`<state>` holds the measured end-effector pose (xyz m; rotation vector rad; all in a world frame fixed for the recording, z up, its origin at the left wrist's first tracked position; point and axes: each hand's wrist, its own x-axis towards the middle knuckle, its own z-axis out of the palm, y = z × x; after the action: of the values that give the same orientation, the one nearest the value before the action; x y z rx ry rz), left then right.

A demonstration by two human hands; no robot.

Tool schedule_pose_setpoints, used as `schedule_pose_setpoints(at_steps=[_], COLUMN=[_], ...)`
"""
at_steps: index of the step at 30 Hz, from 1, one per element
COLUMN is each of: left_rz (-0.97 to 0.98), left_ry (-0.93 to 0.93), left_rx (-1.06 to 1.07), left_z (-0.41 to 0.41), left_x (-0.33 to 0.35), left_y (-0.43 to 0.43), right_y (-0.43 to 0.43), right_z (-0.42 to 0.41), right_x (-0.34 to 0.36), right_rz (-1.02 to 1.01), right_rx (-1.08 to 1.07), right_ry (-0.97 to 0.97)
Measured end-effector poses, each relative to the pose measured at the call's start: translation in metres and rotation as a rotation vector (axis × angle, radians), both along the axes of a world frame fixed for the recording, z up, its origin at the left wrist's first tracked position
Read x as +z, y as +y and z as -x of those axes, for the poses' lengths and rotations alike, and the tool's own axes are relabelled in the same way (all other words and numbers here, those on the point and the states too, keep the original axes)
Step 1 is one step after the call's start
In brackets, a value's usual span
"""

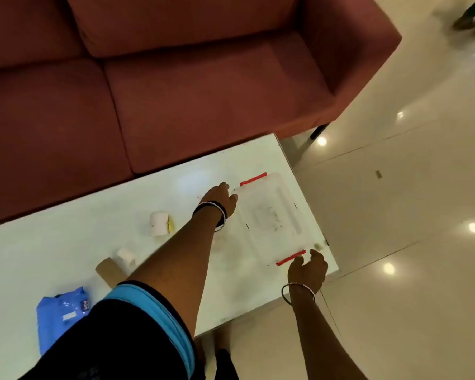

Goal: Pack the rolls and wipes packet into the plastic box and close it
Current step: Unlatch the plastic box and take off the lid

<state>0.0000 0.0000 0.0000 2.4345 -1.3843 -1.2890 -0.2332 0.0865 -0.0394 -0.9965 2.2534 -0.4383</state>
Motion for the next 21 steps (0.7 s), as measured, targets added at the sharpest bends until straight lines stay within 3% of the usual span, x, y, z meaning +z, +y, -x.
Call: schedule_pose_setpoints(at_steps=[4,7,15,21], left_rz=[-0.058,-0.087,-0.014,0.099], left_ry=[0.145,0.228,0.320,0.432], left_rx=[0.086,0.126,0.286,0.417], left_z=[0.008,0.014,0.011,0.004], left_x=[-0.021,-0.040,-0.055,-0.034], left_y=[-0.020,-0.032,-0.014,0.078], right_y=[-0.005,-0.009,-0.016,-0.011], right_z=[0.000,0.000,0.021,0.044], right_x=[-0.024,-0.039,-0.035,-0.009], right_rz=[-0.150,-0.132,0.016,0.099], right_rx=[-0.137,-0.145,-0.176,-0.101], right_ry=[-0.158,-0.256,-0.150,-0.140])
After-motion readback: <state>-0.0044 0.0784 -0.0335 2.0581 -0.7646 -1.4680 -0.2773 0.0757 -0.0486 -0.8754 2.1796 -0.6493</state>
